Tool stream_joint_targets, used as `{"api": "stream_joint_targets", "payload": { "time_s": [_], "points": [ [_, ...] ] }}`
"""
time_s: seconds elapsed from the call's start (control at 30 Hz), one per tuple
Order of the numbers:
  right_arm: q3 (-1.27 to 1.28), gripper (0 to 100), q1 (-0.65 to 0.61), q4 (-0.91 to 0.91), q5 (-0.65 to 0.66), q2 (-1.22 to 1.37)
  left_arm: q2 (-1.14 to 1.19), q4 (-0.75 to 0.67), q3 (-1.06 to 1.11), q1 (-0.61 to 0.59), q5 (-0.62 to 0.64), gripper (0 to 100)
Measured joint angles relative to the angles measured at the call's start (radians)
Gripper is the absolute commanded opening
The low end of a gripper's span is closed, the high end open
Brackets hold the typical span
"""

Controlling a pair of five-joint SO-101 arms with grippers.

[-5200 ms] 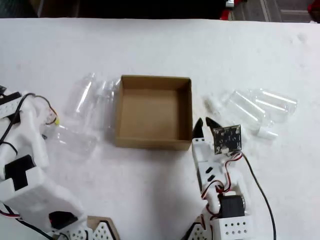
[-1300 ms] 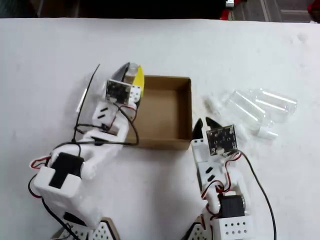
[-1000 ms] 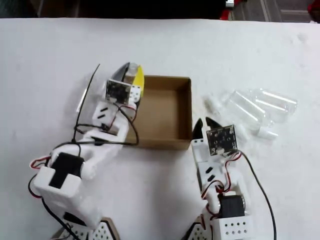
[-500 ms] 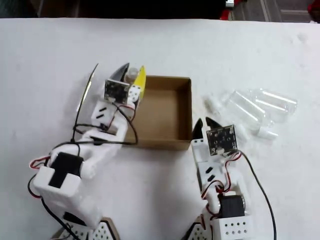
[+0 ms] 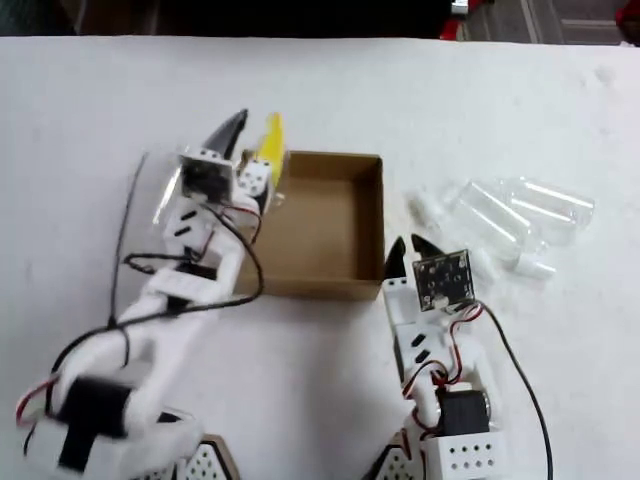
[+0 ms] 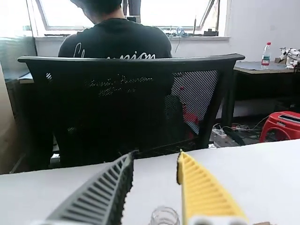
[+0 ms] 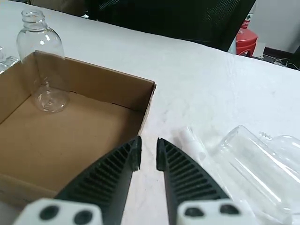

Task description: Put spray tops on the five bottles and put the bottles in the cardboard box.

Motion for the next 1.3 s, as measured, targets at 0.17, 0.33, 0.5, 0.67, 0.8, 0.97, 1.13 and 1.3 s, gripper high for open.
{"api": "stream_joint_targets", "payload": {
  "time_s": [0.17, 0.33, 0.5, 0.67, 0.8, 0.97, 1.13, 1.3],
  "points": [
    [0.0, 4.3, 0.0, 0.0, 0.0, 0.0, -0.285, 0.362, -0.023, -0.037, 0.072, 14],
    [0.0, 4.3, 0.0, 0.0, 0.0, 0.0, -0.497, 0.91, -0.218, -0.094, 0.078, 14],
    [0.0, 4.3, 0.0, 0.0, 0.0, 0.0, -0.499, 1.453, -0.508, -0.166, 0.074, 14],
    [0.0, 4.3, 0.0, 0.0, 0.0, 0.0, -0.362, 1.786, -0.718, -0.242, -0.103, 14],
    [0.0, 4.3, 0.0, 0.0, 0.0, 0.0, -0.186, 1.962, -0.858, -0.313, -0.255, 14],
    [0.0, 4.3, 0.0, 0.0, 0.0, 0.0, 0.023, 2.133, -1.046, -0.436, -0.4, 14],
    [0.0, 4.3, 0.0, 0.0, 0.0, 0.0, 0.173, 2.257, -1.166, -0.52, -0.39, 14],
    [0.0, 4.3, 0.0, 0.0, 0.0, 0.0, 0.282, 2.32, -1.226, -0.539, -0.331, 14]
  ]
}}
